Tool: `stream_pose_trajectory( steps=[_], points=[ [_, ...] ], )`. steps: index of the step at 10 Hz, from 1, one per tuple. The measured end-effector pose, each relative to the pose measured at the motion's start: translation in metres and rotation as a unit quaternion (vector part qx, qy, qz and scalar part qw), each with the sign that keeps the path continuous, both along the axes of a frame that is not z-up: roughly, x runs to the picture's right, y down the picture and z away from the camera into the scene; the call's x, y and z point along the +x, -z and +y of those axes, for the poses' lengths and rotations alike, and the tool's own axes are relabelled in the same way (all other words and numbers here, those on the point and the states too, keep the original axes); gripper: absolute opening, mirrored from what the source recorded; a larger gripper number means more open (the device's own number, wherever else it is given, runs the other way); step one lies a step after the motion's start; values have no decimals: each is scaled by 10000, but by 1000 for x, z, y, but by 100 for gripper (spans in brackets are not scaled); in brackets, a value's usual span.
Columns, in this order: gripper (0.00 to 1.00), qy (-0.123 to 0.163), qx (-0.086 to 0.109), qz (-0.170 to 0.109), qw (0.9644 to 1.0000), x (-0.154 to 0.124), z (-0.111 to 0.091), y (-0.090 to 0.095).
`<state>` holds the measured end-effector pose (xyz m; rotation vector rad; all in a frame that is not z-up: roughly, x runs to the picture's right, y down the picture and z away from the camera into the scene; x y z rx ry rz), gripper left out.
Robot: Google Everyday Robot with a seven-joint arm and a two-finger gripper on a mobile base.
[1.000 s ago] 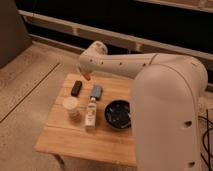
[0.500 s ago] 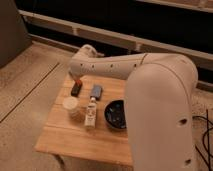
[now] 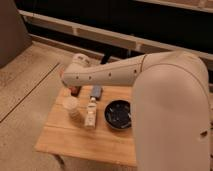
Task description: Place the pepper in the ceramic cup
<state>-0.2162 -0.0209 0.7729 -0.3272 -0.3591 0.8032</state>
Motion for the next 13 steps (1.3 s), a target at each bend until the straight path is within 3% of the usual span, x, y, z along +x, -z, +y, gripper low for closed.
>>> stream_pose_trajectory(
  steps=[2, 6, 10, 13],
  points=[
    [0, -183, -89, -73, 9998, 6, 5, 3],
    [0, -560, -376, -176, 9976, 19, -1, -11],
    [0, -379, -503, -432, 9971, -5, -2, -9],
    [0, -207, -549, -544, 9968, -11, 10, -4]
  ],
)
